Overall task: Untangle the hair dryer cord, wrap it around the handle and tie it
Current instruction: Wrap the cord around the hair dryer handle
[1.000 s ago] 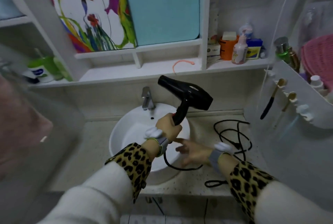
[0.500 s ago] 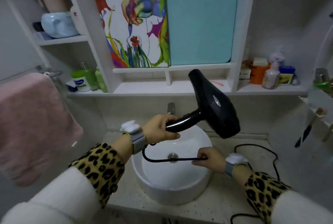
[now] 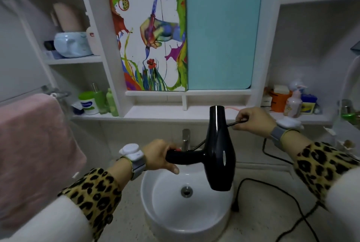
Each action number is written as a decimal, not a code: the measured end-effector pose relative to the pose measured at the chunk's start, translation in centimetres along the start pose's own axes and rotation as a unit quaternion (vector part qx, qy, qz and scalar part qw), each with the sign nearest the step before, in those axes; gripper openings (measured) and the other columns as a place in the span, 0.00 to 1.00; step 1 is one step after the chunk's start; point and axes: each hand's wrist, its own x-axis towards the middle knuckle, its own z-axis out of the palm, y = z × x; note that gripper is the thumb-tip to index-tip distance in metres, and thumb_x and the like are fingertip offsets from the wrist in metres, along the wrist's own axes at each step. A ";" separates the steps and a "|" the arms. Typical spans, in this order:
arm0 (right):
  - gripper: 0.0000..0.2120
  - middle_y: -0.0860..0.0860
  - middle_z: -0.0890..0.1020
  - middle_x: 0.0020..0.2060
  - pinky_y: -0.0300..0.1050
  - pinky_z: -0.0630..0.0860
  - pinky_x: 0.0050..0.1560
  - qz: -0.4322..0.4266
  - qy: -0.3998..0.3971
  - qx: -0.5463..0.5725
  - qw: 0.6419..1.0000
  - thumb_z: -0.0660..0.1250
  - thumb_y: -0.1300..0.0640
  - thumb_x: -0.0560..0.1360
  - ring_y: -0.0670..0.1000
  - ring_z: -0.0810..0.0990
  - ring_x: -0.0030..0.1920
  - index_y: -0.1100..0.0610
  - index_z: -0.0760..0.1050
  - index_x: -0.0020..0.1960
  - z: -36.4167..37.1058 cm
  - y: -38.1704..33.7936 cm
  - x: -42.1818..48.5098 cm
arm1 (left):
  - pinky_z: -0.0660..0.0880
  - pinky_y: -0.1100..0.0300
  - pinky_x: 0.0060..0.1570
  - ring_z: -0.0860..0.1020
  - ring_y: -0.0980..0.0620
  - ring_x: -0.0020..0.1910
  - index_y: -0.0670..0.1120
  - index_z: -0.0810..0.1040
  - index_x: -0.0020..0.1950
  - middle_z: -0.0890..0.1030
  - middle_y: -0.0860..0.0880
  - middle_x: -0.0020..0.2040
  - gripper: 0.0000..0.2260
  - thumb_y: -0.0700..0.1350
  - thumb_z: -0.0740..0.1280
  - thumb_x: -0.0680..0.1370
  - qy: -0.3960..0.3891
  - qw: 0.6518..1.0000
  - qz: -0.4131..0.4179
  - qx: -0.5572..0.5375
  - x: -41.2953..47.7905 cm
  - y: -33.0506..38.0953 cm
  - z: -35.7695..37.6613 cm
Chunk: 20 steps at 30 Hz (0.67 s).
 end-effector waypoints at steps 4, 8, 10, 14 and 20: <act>0.03 0.51 0.86 0.40 0.40 0.79 0.40 0.049 -0.041 0.125 0.990 0.75 0.57 0.68 0.49 0.84 0.41 0.50 0.84 0.41 0.5 -0.2 0.1 | 0.72 0.64 0.35 0.77 0.53 0.40 0.50 0.80 0.52 0.80 0.54 0.41 0.20 0.55 0.80 0.65 0.040 0.998 -0.013 -0.038 0.9 0.5 2.1; 0.17 0.53 0.86 0.44 0.41 0.77 0.38 0.084 0.009 0.225 0.971 0.70 0.42 0.70 0.41 0.80 0.34 0.55 0.84 0.45 2.0 -1.7 -0.2 | 0.63 0.74 0.30 0.74 0.59 0.36 0.50 0.81 0.54 0.77 0.57 0.38 0.19 0.53 0.79 0.66 0.104 0.991 -0.042 -0.067 2.1 1.9 3.3; 0.28 0.48 0.83 0.47 0.47 0.77 0.49 0.052 0.027 0.143 0.988 0.68 0.33 0.67 0.48 0.80 0.45 0.55 0.81 0.52 2.4 -2.5 -0.4 | 0.67 0.71 0.34 0.77 0.57 0.39 0.50 0.81 0.57 0.81 0.54 0.43 0.21 0.53 0.79 0.67 0.126 0.988 -0.046 -0.078 2.7 2.7 3.7; 0.34 0.40 0.76 0.43 0.40 0.71 0.36 0.038 0.050 -0.013 0.998 0.66 0.24 0.58 0.48 0.79 0.43 0.43 0.76 0.57 2.4 -3.3 -0.3 | 0.68 0.76 0.33 0.77 0.59 0.40 0.50 0.81 0.57 0.83 0.54 0.46 0.20 0.54 0.78 0.68 0.162 0.979 -0.051 -0.112 3.6 4.1 4.7; 0.23 0.41 0.74 0.25 0.36 0.66 0.24 0.107 0.136 -0.065 0.983 0.64 0.27 0.51 0.44 0.72 0.24 0.45 0.68 0.31 1.9 -4.3 1.4 | 0.67 0.63 0.29 0.78 0.52 0.37 0.57 0.74 0.44 0.80 0.56 0.39 0.08 0.54 0.68 0.67 0.192 0.980 -0.054 0.011 4.9 5.8 3.7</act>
